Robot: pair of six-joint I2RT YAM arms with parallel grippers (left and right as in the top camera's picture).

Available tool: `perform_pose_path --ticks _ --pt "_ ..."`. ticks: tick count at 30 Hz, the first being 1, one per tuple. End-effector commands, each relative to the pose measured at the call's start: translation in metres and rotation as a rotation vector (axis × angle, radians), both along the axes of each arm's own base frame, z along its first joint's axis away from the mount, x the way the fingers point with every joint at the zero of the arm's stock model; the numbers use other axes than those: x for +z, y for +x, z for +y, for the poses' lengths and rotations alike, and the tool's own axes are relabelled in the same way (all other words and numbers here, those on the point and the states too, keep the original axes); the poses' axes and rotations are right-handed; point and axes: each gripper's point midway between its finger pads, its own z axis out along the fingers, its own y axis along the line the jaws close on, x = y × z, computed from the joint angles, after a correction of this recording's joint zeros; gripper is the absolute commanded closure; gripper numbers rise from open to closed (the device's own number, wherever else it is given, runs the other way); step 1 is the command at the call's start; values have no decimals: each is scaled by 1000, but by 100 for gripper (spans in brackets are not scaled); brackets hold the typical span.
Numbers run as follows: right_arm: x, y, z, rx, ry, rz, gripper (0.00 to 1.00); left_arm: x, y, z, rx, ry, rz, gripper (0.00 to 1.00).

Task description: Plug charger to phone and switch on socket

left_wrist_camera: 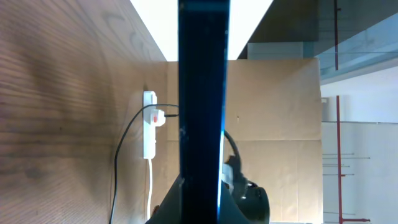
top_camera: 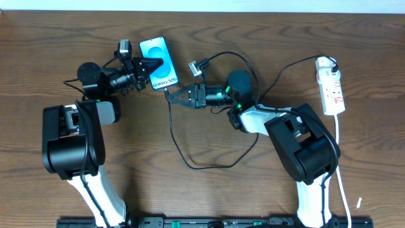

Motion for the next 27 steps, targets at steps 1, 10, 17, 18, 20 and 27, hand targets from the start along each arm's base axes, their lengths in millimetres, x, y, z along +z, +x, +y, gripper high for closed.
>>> perform_pose_path --ticks 1,10,17,18,20,27 --pt "-5 4 0 -10 -12 11 99 11 2 2 5 17 -61 93" --pt "-3 4 -1 -12 -6 1 99 11 2 2 5 17 -61 93" --pt "-3 6 -5 -12 -6 1 99 11 2 2 4 17 -61 93" --pt "-3 9 -7 -16 -7 1 99 11 2 2 4 17 -61 93" --pt "-3 10 -9 -20 -6 0 99 11 2 2 4 17 -61 93" --pt "2 3 -4 4 9 -17 99 11 2 2 5 18 -64 93"
